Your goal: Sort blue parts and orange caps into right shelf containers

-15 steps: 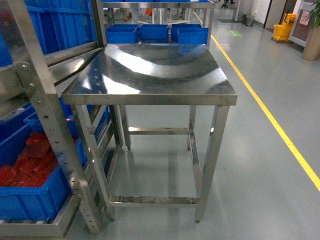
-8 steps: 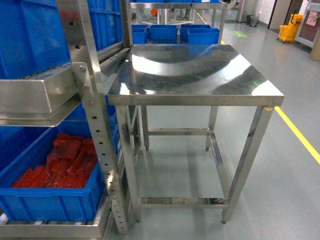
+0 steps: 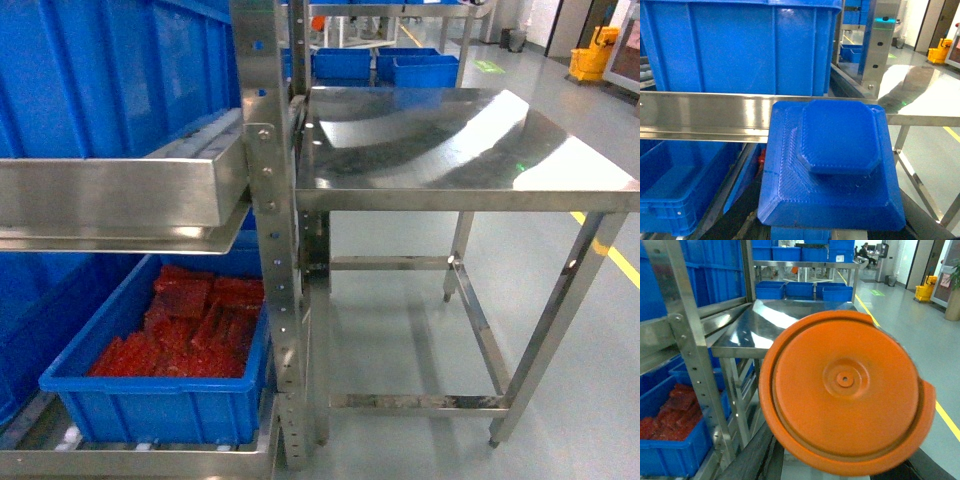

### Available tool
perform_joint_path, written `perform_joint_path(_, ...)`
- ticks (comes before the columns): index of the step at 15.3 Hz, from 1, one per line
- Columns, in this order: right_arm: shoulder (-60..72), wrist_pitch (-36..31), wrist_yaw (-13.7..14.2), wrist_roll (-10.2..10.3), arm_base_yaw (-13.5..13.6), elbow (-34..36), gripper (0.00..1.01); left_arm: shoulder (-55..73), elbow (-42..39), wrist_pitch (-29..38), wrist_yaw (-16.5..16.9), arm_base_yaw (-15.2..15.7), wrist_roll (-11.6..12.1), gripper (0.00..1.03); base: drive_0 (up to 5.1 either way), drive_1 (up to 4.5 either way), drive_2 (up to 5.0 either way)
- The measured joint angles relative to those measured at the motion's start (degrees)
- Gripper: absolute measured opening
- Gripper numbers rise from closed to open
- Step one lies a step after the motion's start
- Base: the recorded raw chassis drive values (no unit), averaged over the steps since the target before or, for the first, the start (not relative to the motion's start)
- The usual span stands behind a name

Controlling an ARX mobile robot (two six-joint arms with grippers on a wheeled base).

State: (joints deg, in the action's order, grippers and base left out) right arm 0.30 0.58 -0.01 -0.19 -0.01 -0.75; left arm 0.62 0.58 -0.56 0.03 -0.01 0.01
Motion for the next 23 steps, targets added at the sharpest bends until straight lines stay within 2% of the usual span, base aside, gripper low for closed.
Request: perform_joint_path(23, -0.02, -0.15, 0.02, 0.02, 0.0, 0.0, 0.41, 0.0, 0.0, 0.13, -0.11, 0.0, 0.0, 0.43, -5.0, 2.34, 2.3)
